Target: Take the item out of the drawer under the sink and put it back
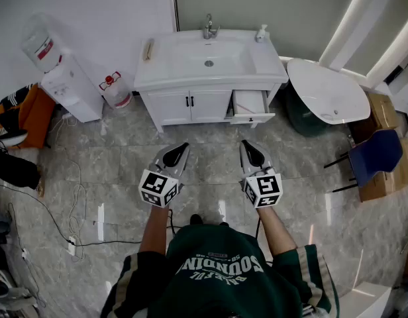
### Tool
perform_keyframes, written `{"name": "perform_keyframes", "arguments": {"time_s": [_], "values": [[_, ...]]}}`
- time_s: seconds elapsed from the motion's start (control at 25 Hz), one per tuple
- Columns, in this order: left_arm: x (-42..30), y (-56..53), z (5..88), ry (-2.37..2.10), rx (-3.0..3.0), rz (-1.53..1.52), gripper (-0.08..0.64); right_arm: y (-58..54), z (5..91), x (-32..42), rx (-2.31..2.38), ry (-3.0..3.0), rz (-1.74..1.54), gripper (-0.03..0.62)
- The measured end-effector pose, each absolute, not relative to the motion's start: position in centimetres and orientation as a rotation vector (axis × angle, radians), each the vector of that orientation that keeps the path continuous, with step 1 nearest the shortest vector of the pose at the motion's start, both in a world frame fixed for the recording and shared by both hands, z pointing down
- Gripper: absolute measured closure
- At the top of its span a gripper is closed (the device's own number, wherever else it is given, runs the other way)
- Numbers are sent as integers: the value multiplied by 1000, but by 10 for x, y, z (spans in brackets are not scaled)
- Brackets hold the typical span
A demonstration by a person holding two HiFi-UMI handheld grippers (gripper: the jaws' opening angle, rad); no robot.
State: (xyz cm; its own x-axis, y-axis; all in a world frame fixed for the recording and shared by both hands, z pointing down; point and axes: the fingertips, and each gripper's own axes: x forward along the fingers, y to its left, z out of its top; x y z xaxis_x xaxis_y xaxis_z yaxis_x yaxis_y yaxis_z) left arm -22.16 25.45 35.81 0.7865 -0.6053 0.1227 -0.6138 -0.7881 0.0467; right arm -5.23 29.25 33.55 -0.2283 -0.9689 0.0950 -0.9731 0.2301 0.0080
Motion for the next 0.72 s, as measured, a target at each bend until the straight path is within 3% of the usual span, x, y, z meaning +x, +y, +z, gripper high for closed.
{"name": "perform_keyframes", "arguments": {"time_s": [0.72], "values": [[-235,247,374,-934,2886,164,509,286,351,-71,1895,-2397,147,591]]}}
